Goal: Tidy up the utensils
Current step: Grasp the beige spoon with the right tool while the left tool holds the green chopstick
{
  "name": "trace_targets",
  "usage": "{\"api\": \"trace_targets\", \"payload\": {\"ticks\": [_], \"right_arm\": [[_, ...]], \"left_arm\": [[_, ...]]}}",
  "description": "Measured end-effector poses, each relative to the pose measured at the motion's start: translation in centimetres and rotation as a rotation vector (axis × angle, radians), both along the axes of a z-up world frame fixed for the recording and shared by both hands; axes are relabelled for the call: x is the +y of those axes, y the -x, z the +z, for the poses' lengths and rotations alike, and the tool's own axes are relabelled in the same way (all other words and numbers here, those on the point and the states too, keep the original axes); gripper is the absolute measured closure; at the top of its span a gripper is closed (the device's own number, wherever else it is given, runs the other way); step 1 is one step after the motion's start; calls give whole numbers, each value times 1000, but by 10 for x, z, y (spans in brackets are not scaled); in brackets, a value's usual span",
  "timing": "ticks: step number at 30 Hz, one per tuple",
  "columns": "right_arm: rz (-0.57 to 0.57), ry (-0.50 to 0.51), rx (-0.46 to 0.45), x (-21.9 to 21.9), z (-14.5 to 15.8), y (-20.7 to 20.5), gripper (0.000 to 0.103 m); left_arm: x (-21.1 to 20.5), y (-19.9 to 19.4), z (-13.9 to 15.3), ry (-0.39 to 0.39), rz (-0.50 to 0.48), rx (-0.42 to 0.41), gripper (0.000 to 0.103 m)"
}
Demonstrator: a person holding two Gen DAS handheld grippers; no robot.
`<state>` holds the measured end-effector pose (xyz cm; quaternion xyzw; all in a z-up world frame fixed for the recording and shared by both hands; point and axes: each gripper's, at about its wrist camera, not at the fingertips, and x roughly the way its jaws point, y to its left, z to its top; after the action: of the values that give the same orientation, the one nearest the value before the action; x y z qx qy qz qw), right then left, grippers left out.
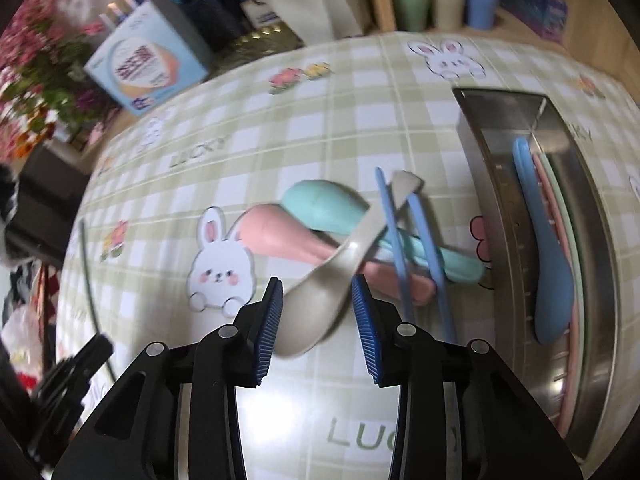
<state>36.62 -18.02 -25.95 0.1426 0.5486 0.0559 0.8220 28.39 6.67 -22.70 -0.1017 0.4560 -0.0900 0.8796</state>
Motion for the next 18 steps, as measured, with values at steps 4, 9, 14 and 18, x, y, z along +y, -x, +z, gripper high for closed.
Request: {"api": "trace_targets", "payload": {"ticks": [4,9,14,18], "right_arm": [[-32,11,5,-3,-5,-10,68],[-46,64,-4,2,-10,-19,73],[-43,42,-29,0,-13,-17,86],[18,29,-43,8,-14,-7,96]], "left_arm": [[2,0,-2,6,8,1,98],[2,1,-4,10,3,5,98],[1,3,-5,12,1,16,98],[-1,4,-6,10,-2,22,98]]}}
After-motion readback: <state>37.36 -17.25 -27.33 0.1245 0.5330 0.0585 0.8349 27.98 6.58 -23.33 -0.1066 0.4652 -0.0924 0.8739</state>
